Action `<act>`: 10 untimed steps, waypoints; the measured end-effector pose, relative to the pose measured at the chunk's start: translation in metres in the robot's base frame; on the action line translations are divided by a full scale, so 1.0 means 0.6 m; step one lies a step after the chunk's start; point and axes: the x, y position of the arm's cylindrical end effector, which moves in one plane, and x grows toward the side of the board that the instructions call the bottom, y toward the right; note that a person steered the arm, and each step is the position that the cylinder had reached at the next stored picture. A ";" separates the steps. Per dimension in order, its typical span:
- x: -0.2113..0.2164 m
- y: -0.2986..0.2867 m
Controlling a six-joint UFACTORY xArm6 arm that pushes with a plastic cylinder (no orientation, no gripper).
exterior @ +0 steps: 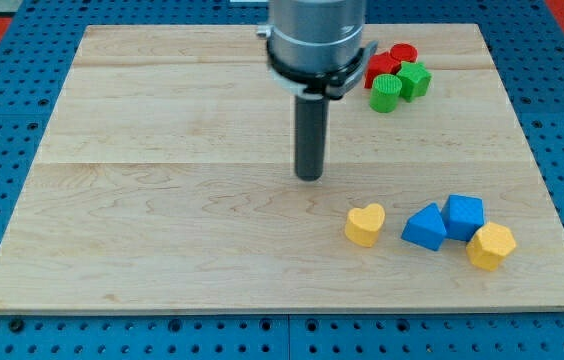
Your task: Point your arm towards the blue cube
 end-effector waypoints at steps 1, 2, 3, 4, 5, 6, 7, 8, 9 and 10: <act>-0.022 0.016; -0.030 0.051; -0.030 0.088; -0.020 0.099; -0.018 0.104; -0.018 0.114; -0.018 0.118; -0.018 0.120; -0.019 0.126; -0.019 0.136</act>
